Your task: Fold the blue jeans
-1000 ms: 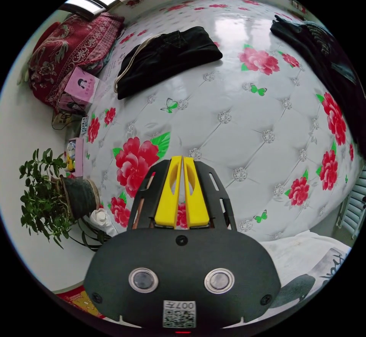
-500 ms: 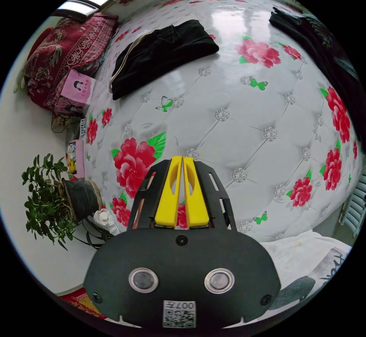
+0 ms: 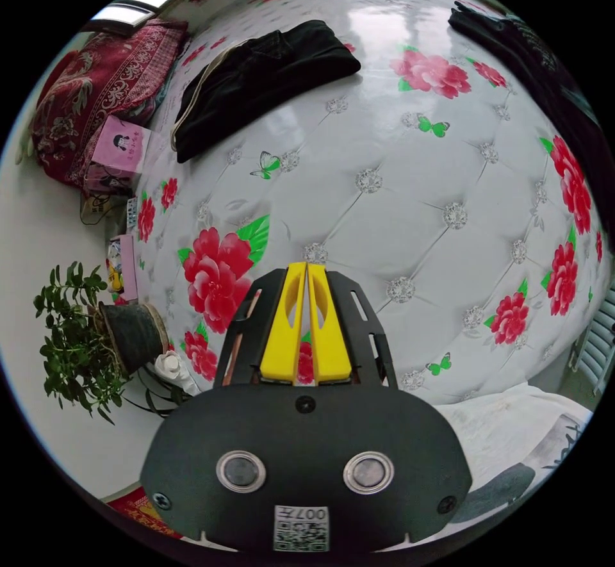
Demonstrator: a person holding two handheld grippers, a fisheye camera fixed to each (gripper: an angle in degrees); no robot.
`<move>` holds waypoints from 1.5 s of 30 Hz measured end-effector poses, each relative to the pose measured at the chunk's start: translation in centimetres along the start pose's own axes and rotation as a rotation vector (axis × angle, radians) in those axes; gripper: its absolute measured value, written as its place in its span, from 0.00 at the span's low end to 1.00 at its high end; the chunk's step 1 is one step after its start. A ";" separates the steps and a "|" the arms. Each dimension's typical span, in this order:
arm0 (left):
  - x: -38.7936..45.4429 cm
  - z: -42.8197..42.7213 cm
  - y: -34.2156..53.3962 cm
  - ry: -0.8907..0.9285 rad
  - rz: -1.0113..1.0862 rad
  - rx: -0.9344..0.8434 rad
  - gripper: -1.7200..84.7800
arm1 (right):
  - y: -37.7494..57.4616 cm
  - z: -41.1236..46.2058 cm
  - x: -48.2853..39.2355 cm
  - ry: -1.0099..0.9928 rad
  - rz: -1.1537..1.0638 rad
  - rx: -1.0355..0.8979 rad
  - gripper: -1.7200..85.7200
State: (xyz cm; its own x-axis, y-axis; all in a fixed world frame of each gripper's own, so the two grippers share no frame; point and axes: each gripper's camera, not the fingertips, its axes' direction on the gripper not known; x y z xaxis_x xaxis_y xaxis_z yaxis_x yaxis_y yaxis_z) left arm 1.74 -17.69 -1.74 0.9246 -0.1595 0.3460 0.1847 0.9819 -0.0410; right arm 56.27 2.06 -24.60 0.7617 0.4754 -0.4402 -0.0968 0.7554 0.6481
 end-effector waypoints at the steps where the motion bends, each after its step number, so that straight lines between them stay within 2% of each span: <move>1: -0.1 0.1 0.0 0.004 0.001 -0.002 0.01 | -0.6 -0.5 0.1 0.050 -0.018 0.019 0.05; 5: -0.8 0.3 0.5 0.020 0.009 0.002 0.01 | -2.8 1.5 4.8 0.143 0.084 -0.105 0.12; 7: -1.2 0.4 0.8 0.030 0.007 0.008 0.01 | -2.3 6.6 9.4 0.090 0.217 -0.407 0.16; 8: -1.5 0.4 1.1 0.041 0.006 0.011 0.01 | -1.8 7.6 10.5 0.017 0.267 -0.449 0.16; 9: -1.8 0.5 1.5 0.047 0.005 0.014 0.01 | -0.5 8.5 12.6 -0.116 0.384 -0.438 0.16; 12: -2.8 0.7 2.6 0.052 -0.004 0.024 0.01 | 0.6 7.1 15.6 -0.263 0.557 -0.353 0.10; 16: -4.2 0.8 4.5 0.082 -0.015 0.046 0.01 | -1.0 3.5 15.4 -0.429 0.432 -0.266 0.04; 20: -5.7 1.0 7.2 0.109 -0.022 0.074 0.01 | -2.7 -0.3 13.8 -0.632 0.373 -0.192 0.02; 24: -7.3 0.7 10.4 0.178 -0.036 0.127 0.01 | -4.5 -6.4 5.5 -0.723 0.080 -0.193 0.02; 27: -8.5 0.8 12.6 0.227 -0.051 0.156 0.01 | -3.6 -10.1 -2.1 -0.656 -0.118 -0.211 0.02; 29: -9.2 1.1 13.8 0.246 -0.060 0.163 0.01 | -2.2 -10.9 -7.5 -0.512 -0.297 -0.267 0.02; 31: -9.9 1.5 14.8 0.255 -0.067 0.164 0.01 | 0.4 -9.9 -14.3 -0.249 -0.585 -0.358 0.02; 33: -10.9 1.8 16.1 0.261 -0.074 0.172 0.01 | 1.8 -7.9 -16.8 -0.171 -0.675 -0.444 0.02; 34: -11.2 1.9 16.4 0.260 -0.076 0.175 0.01 | 2.2 -6.8 -17.3 -0.193 -0.660 -0.483 0.02; 35: -11.8 2.0 17.0 0.257 -0.085 0.179 0.01 | 2.1 -6.6 -17.2 -0.235 -0.626 -0.480 0.02; 37: -12.7 2.2 17.9 0.267 -0.102 0.188 0.01 | 0.9 -7.0 -15.8 -0.529 -0.420 -0.467 0.02; 38: -13.2 2.5 18.5 0.283 -0.114 0.192 0.01 | 0.7 -7.4 -15.6 -0.601 -0.379 -0.441 0.02; 40: -13.8 2.8 19.1 0.316 -0.127 0.198 0.01 | 0.3 -9.5 -16.7 -0.870 -0.266 -0.317 0.02; 41: -14.0 2.9 19.4 0.337 -0.129 0.205 0.01 | 0.4 -10.0 -17.4 -0.938 -0.254 -0.294 0.02; 45: -14.6 2.7 19.7 0.372 -0.120 0.236 0.02 | 1.5 -14.1 -26.7 -1.499 -0.203 -0.188 0.02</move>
State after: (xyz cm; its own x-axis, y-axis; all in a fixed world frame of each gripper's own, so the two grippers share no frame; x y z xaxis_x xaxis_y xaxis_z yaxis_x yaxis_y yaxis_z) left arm -8.99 4.31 -5.02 0.9661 -0.2569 -0.0266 0.2567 0.9437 0.2088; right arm 26.73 -3.17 -20.66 0.6877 -0.4343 0.5818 0.0964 0.8489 0.5197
